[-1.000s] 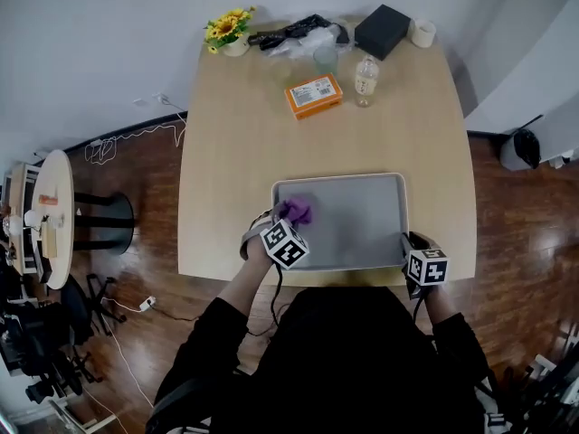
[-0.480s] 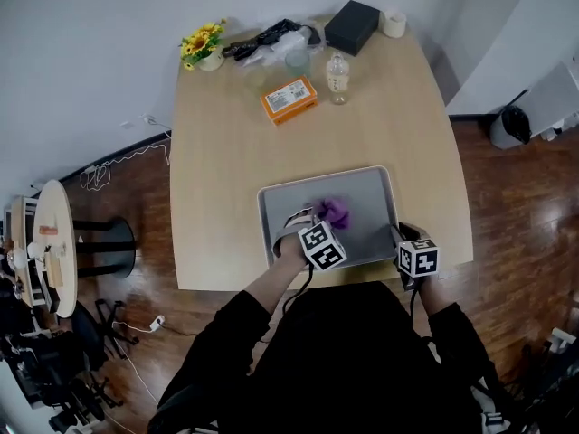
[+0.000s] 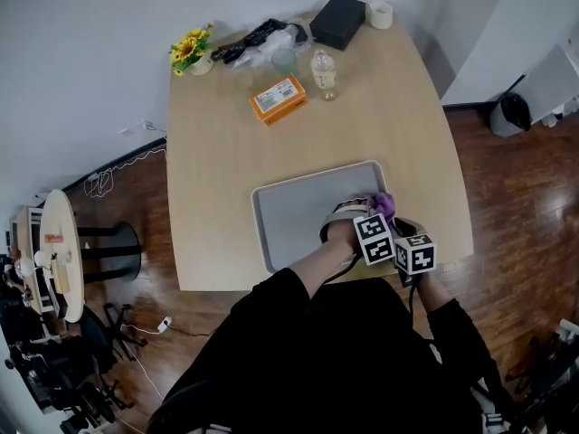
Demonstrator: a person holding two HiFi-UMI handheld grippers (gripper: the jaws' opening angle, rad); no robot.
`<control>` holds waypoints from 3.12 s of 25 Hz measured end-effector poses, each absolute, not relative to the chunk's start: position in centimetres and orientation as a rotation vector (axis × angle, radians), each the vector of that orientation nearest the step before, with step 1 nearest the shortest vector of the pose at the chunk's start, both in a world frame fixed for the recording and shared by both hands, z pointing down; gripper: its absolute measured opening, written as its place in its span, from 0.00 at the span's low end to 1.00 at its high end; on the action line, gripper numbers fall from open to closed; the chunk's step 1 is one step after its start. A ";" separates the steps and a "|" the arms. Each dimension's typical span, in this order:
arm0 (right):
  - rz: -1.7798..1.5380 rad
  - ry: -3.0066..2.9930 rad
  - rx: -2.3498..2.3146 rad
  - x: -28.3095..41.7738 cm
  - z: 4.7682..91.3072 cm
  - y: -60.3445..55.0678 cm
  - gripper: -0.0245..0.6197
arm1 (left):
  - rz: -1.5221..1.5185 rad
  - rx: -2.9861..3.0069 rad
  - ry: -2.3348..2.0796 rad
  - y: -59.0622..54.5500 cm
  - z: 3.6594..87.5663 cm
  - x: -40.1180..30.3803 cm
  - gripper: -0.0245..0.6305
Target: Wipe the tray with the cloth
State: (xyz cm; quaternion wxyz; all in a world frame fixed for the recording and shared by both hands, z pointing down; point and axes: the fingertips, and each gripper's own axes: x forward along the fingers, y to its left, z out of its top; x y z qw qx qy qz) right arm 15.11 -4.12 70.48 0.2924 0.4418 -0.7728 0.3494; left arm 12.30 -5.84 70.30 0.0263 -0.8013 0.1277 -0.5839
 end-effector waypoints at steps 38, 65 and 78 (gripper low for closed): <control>0.958 -2.086 1.199 15.0 70.6 -4.3 0.15 | -1.736 -2.631 0.250 -0.3 70.3 12.3 0.19; 0.919 -2.052 1.206 14.6 70.6 -4.0 0.15 | -1.625 -2.598 0.145 4.3 70.1 9.4 0.19; 0.935 -2.106 1.199 14.5 70.8 -4.0 0.15 | -1.744 -2.394 0.351 -11.3 70.6 8.6 0.19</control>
